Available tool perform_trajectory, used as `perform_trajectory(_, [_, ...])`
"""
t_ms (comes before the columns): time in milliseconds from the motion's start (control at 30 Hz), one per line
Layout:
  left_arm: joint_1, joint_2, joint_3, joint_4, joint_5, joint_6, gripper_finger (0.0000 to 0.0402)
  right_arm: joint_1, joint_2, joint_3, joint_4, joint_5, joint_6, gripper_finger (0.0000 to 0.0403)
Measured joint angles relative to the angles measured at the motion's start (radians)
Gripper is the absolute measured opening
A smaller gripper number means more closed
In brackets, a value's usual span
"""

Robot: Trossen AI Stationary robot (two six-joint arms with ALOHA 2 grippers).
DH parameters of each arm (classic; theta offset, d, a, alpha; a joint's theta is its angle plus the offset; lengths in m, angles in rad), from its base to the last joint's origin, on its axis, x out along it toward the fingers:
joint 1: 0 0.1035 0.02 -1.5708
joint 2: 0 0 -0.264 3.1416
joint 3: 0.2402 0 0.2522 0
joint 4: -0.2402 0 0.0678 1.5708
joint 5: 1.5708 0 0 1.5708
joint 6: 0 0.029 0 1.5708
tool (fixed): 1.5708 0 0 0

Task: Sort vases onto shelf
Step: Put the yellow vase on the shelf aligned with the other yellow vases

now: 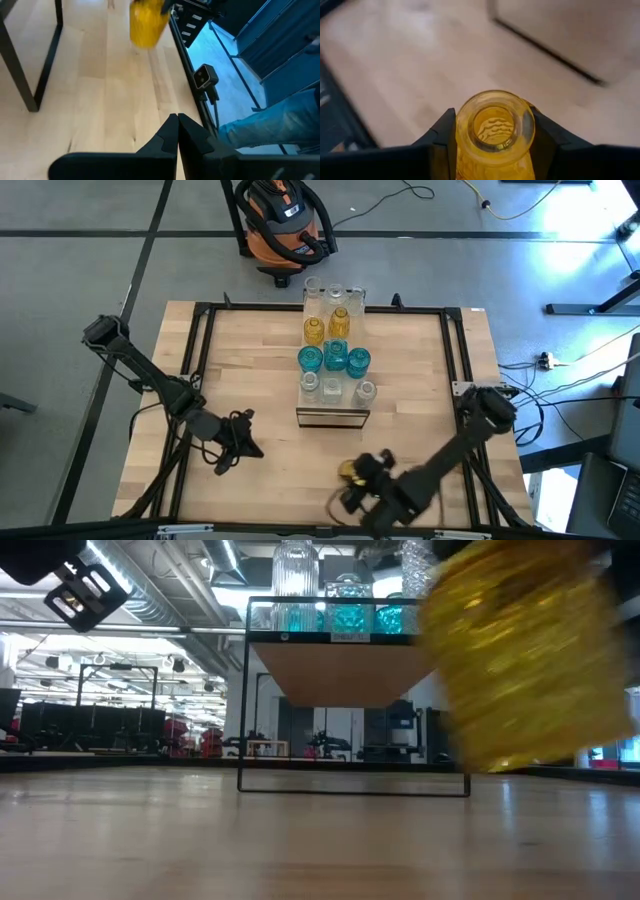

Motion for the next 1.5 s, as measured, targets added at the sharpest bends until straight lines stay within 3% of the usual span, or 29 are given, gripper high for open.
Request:
perform_trajectory(200, [0.043,0.000,0.000,-0.011,0.041,0.034,0.0000,0.098,-0.002,0.092,-0.610,0.019,0.538,0.0141])
perform_trajectory(233, [0.053,0.000,0.000,-0.012,0.050,0.033,0.0000,0.098,-0.009,0.097,-0.670,0.002,0.558,0.0141])
perform_trajectory(300, [0.073,0.000,0.000,-0.018,0.061,0.033,0.0000,0.086,-0.050,0.090,-0.654,-0.011,0.533,0.0141])
perform_trajectory(467, [0.121,0.000,0.000,-0.017,0.060,0.027,0.0000,0.029,-0.193,0.019,-0.658,0.100,0.517,0.0141])
perform_trajectory(700, [0.187,0.000,0.000,-0.014,0.056,-0.024,0.0000,-0.079,-0.474,-0.237,-0.668,0.123,0.471,0.0141])
perform_trajectory(833, [0.201,0.000,0.000,-0.013,0.056,-0.027,0.0000,-0.130,-0.673,-0.396,-0.665,0.225,0.454,0.0141])
perform_trajectory(1100, [0.236,0.000,0.000,-0.014,0.007,-0.034,0.0000,-0.375,-0.999,-0.580,-0.644,0.382,0.154,0.0141])
perform_trajectory(1233, [0.261,0.000,0.000,-0.014,-0.021,-0.051,0.0000,-0.479,-1.099,-0.616,-0.419,0.450,-0.148,0.0141])
perform_trajectory(1367, [0.295,0.000,0.000,-0.014,-0.028,-0.053,0.0000,-0.595,-1.140,-0.660,-0.103,0.386,-0.530,0.0141])
perform_trajectory(1500, [0.331,0.000,0.000,-0.014,-0.021,-0.053,0.0000,-0.715,-1.143,-0.729,0.153,0.273,-0.774,0.0141])
